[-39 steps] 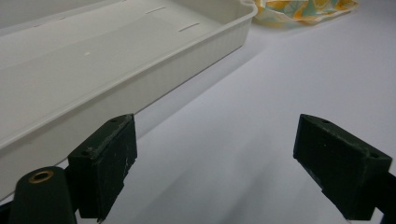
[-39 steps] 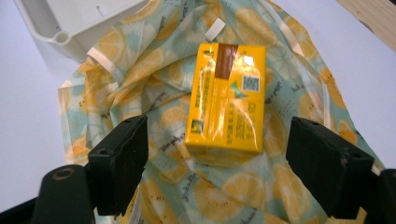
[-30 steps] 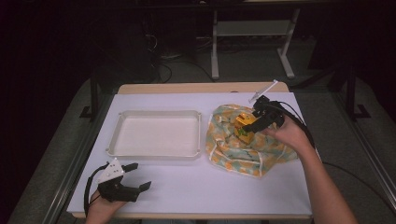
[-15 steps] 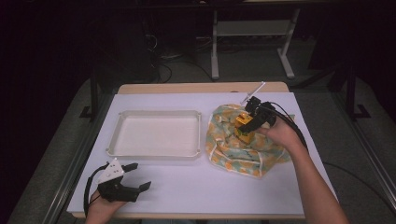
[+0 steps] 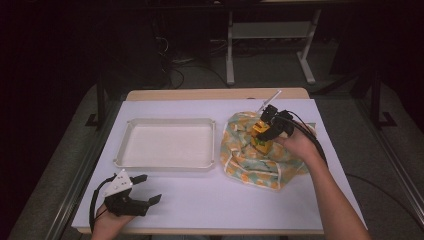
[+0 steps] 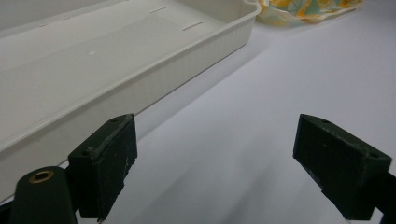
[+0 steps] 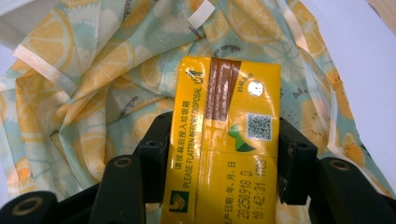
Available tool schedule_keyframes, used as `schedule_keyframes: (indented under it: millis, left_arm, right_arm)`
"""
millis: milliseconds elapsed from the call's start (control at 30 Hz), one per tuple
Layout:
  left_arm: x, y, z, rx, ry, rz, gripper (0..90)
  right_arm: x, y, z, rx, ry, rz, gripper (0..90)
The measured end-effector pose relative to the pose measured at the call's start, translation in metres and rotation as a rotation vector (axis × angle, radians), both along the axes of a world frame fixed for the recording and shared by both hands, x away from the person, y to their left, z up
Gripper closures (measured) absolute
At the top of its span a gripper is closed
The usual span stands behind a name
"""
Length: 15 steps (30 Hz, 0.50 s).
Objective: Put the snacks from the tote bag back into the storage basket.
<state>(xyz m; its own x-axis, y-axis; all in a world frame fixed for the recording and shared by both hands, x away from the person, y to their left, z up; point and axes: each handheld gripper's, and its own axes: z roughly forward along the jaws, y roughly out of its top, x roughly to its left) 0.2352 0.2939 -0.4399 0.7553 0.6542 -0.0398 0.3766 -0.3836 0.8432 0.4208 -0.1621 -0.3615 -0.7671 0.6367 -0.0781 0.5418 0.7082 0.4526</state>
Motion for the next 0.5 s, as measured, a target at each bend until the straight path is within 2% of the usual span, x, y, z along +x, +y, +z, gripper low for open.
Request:
schedule_keyframes:
  millis: [500]
  left_arm:
    - [0.0001,0.0011,0.0001,-0.007,-0.003,0.013,13.4]
  right_arm:
    - [-0.0024,0.0029,0.0024,-0.016,-0.007,0.025,49.2]
